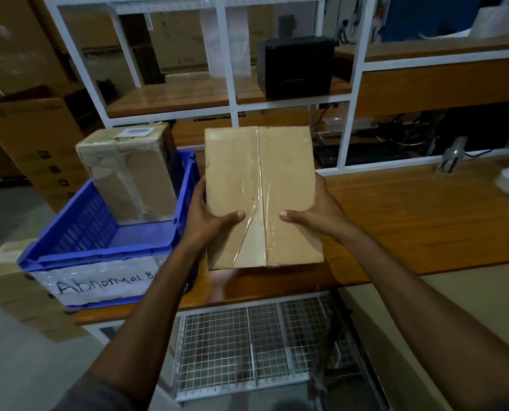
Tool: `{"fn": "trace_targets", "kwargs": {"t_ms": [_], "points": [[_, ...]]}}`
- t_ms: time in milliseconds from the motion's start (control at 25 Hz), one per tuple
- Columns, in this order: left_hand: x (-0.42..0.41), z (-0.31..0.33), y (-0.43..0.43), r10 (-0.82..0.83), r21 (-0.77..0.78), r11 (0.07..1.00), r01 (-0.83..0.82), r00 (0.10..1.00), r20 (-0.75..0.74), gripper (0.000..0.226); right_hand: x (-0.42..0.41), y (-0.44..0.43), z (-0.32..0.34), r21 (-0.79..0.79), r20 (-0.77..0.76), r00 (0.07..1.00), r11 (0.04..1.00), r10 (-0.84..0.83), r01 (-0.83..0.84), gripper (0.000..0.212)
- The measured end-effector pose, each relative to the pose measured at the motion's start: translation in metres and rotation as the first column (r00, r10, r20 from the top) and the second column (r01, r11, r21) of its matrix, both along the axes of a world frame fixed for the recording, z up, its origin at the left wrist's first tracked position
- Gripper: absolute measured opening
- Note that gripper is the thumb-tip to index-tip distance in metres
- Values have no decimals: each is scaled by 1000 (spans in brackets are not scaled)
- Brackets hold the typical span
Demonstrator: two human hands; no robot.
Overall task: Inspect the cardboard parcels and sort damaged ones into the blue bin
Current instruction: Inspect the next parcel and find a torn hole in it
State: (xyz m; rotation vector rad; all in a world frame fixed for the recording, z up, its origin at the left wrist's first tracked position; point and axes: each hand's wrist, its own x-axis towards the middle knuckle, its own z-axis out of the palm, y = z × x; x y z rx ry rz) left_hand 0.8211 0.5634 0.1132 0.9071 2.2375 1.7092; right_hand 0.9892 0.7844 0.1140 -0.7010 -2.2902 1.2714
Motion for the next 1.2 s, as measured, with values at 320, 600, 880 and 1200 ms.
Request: {"fn": "trace_targets", "kwargs": {"t_ms": [320, 600, 880, 1200], "points": [[12, -20, 15, 33, -55, 998, -33, 999, 3, 107, -16, -6, -22, 33, -19, 994, 994, -105, 106, 91], [8, -54, -20, -216, -291, 917, 273, 952, 216, 130, -4, -4, -57, 156, 163, 984, 986, -78, 53, 55], [23, -72, -32, -202, -162, 960, 227, 967, 157, 106, 32, -21, -71, 66, 116, 993, 997, 20, -28, 90], [32, -78, -37, -71, -136, 987, 90, 988, 138, 124, 32, -32, -88, 108, 89, 995, 993, -54, 45, 109]]}}
